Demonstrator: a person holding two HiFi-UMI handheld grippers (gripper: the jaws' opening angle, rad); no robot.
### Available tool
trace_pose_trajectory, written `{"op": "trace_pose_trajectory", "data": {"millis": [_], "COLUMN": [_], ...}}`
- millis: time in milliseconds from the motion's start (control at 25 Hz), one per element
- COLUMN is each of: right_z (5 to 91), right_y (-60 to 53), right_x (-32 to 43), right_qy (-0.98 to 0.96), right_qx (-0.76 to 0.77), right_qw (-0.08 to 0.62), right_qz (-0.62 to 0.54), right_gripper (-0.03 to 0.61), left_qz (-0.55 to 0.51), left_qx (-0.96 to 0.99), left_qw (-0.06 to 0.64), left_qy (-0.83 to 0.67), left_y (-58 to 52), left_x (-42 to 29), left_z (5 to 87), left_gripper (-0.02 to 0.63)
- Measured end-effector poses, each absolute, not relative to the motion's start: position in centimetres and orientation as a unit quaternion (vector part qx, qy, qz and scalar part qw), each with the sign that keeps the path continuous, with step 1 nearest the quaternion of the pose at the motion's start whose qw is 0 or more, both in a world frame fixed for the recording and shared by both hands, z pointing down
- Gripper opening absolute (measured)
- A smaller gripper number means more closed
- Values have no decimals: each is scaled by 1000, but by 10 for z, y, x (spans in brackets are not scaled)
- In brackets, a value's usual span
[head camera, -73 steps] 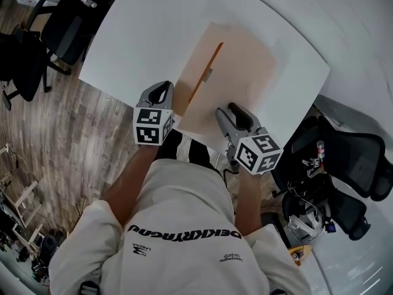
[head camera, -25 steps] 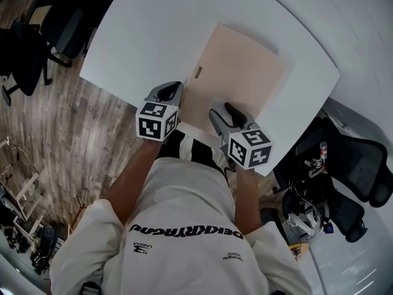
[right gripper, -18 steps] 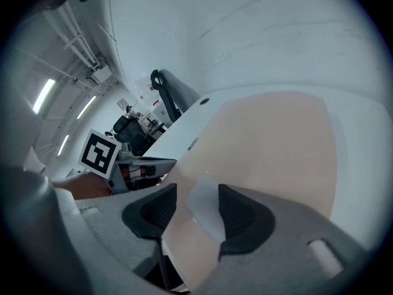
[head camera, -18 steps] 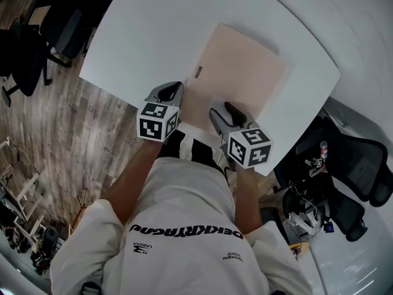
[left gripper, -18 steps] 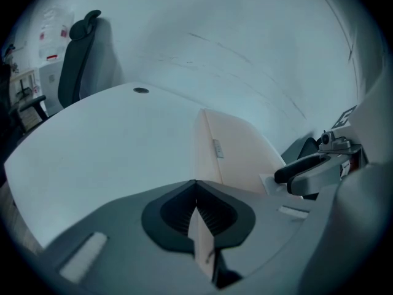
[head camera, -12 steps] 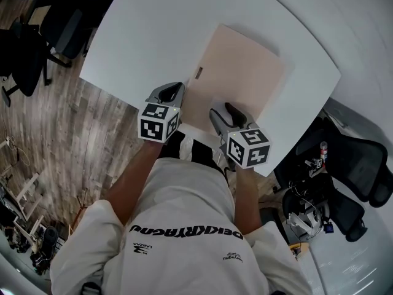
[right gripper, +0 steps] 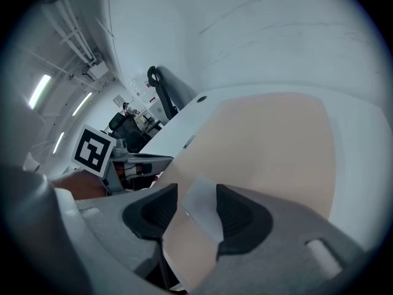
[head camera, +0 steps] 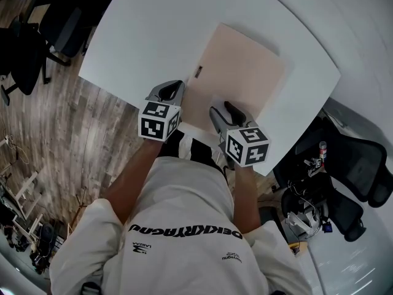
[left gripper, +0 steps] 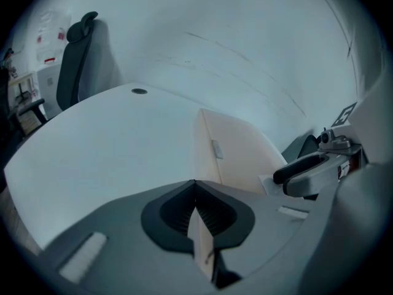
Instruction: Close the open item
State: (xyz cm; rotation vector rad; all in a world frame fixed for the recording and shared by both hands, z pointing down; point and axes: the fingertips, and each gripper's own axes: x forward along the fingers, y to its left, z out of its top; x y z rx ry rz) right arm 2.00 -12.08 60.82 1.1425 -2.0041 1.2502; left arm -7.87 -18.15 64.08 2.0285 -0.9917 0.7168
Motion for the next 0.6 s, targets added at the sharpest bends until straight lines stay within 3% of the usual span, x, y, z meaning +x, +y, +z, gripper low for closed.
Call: {"op": "trace_pose_trajectory", "data": {"millis": [600], "right_z": [593], "right_y": [-124], "right_x": [21], "right_qy": [-751], "right_qx": [423], "right_qw": [225], "right_qz": [454], "right_gripper": [195], "left_qz": [279], "left_qx": [790], "left_qw": [361], "left_qy": [-410], "left_y": [-184], "left_x": [-81], "left_z": [631], "left_gripper": [-5]}}
